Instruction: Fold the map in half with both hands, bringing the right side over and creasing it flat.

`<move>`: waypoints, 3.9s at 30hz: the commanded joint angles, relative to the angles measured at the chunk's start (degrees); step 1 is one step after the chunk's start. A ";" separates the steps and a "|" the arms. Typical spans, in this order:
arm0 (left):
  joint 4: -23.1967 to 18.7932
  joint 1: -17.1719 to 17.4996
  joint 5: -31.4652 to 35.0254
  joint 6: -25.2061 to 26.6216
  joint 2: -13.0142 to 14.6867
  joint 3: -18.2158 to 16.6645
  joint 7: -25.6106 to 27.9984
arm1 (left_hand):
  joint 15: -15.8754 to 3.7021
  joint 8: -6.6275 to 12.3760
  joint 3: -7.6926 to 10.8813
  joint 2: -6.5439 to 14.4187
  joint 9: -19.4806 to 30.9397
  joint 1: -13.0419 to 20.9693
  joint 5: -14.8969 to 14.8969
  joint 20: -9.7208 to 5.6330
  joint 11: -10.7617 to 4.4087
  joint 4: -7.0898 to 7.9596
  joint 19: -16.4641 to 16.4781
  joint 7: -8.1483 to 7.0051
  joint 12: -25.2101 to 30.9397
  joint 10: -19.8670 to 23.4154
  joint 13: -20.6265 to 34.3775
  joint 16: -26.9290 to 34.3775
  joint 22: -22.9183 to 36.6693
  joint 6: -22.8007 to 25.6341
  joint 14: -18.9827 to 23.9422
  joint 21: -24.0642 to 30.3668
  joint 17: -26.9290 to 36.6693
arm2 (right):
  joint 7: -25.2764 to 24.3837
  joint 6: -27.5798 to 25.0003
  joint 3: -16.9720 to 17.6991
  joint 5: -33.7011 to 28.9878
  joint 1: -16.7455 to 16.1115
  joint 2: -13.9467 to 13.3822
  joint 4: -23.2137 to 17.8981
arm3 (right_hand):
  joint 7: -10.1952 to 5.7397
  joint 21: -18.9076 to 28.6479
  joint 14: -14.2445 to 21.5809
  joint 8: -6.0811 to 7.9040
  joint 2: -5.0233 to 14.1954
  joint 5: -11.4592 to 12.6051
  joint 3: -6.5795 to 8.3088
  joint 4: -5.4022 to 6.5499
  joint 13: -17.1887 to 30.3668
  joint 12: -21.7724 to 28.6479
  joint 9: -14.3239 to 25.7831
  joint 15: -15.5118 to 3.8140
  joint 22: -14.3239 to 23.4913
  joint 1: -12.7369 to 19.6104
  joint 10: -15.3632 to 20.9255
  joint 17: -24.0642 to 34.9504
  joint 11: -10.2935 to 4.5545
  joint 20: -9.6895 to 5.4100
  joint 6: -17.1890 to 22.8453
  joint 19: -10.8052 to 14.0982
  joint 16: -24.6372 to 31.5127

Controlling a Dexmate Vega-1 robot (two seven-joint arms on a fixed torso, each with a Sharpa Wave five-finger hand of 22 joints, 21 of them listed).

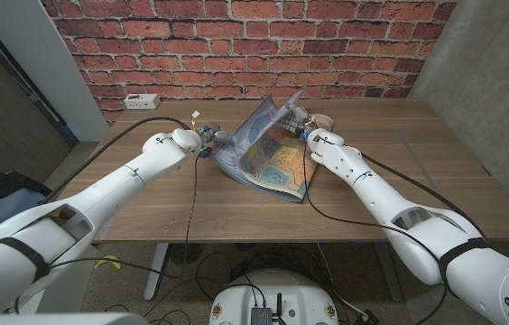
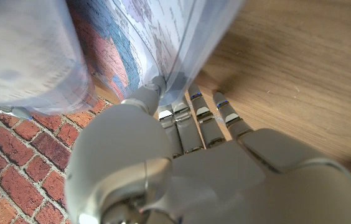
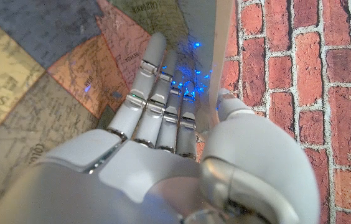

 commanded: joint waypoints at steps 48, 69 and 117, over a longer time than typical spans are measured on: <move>0.09 10.55 -5.33 -21.87 -0.03 -10.02 8.55 | 5.15 -3.55 -2.62 -1.98 -4.84 -18.22 0.87 3.95 5.14 7.48 -2.42 -0.06 -13.66 -22.53 0.40 -0.39 0.42 -20.63 -7.97 -1.48 0.83 | 4.48 0.90 -11.10 -19.66 6.01 -3.60 5.71 | 1.31 -18.59 -16.60 1.36 5.71 1.40 1.10 -2.24 -0.72 -8.25 -0.70 6.13 -0.43 -8.00 -9.34 -4.51 1.53 3.57 -8.16 -12.47 -7.39; 1.15 15.44 9.41 -39.75 -3.11 -12.31 27.20 | 6.39 -3.11 -9.56 -6.66 -8.39 -33.11 -1.78 3.98 6.42 11.72 -2.43 -2.11 -14.25 -31.69 -1.34 0.09 0.49 -29.92 -11.77 -2.93 1.19 | 1.83 -8.64 -15.20 -26.24 7.95 -4.76 3.41 | 1.70 -18.05 -10.72 1.84 6.07 1.99 5.32 -1.70 -0.75 -6.76 -0.61 5.12 -0.33 -6.83 -3.66 -3.72 1.70 2.58 -3.82 -6.79 -4.59; -2.31 -6.87 38.20 -9.37 3.44 11.45 -15.52 | 0.60 -3.40 -3.45 -4.62 -9.63 -22.38 -1.36 -3.73 -0.82 -0.60 -6.28 -9.31 -15.11 -43.94 -5.88 -1.35 -0.11 -34.66 -23.41 -7.14 -0.20 | 2.50 -3.90 -18.16 -34.69 7.39 -5.89 -0.67 | 0.79 -19.32 -11.56 1.30 5.63 1.87 7.19 -1.37 -0.69 -7.42 -0.56 3.93 -0.31 -6.15 -3.79 -2.64 0.97 1.96 -3.10 -7.44 -4.31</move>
